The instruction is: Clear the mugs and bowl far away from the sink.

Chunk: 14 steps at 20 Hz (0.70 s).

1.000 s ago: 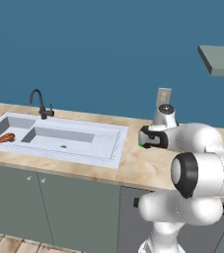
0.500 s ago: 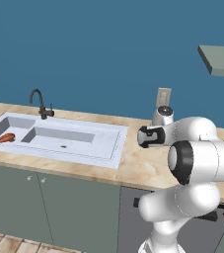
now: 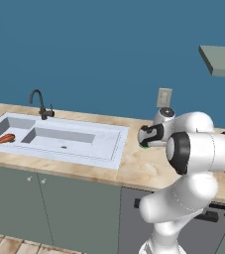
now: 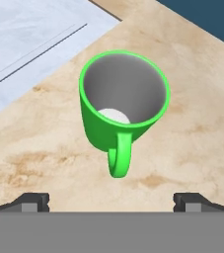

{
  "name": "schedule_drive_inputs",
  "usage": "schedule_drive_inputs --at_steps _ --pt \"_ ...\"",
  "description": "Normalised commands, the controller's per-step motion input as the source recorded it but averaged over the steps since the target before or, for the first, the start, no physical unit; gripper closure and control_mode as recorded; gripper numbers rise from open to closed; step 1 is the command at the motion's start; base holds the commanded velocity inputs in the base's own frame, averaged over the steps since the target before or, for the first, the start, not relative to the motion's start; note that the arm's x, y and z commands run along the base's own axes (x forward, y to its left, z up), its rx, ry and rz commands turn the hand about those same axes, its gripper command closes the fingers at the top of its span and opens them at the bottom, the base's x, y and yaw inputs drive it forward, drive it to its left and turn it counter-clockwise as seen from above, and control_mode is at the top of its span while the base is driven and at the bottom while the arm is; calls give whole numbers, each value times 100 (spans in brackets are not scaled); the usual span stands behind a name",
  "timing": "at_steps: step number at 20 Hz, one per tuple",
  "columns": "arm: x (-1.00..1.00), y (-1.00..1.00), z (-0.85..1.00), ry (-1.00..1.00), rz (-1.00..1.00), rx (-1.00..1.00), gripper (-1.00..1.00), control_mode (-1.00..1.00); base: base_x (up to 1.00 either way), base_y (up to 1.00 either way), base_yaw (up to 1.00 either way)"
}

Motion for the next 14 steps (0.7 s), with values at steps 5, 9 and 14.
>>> schedule_drive_inputs --at_steps 5,9,14 --pt "25 0 -10 0 1 0 -100 -100 0 0 0" --pt "20 0 -12 0 1 0 -100 -100 0 0 0" --pt "14 0 -17 2 0 0 -100 -100 0 0 0"
